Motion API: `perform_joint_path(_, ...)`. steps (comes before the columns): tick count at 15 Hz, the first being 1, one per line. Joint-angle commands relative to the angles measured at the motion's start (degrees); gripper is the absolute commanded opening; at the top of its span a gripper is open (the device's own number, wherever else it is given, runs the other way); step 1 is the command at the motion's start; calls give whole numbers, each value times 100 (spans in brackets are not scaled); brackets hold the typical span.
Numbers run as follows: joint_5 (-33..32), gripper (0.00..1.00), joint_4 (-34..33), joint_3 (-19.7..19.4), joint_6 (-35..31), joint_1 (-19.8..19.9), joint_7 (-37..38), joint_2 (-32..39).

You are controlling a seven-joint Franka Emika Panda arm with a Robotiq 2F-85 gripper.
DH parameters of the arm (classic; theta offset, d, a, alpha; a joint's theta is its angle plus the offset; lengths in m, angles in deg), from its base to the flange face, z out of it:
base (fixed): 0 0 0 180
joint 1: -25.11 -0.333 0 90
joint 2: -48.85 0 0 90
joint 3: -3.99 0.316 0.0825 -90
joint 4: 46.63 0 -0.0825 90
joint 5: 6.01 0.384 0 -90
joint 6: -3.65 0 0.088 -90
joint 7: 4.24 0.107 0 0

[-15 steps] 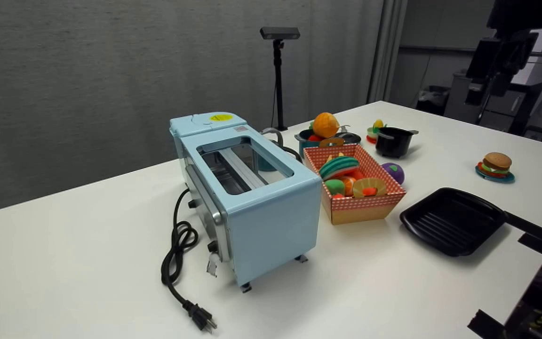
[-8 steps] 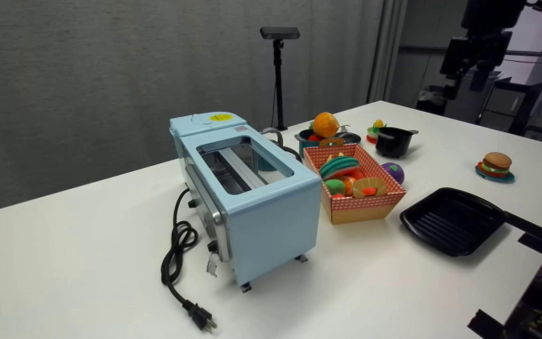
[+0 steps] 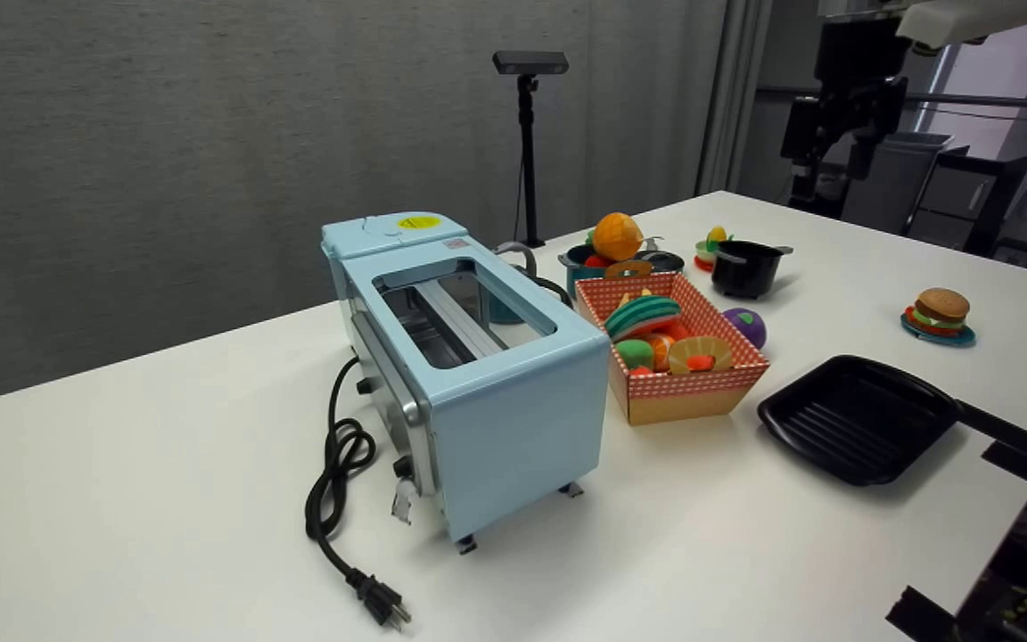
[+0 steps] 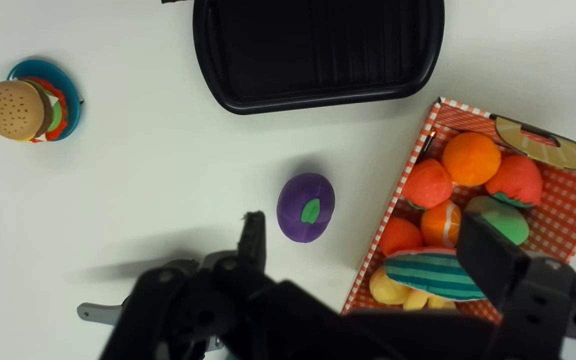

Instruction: Remove the watermelon plushie from the basket and put it on the counter

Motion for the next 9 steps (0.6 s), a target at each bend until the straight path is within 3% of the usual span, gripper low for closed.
perform_joint_path(1, -261, 100, -625, 61, 116, 40, 248, 668)
perform_joint_path(9, -664, 100, -1220, 8, 135, -91, 416, 1545)
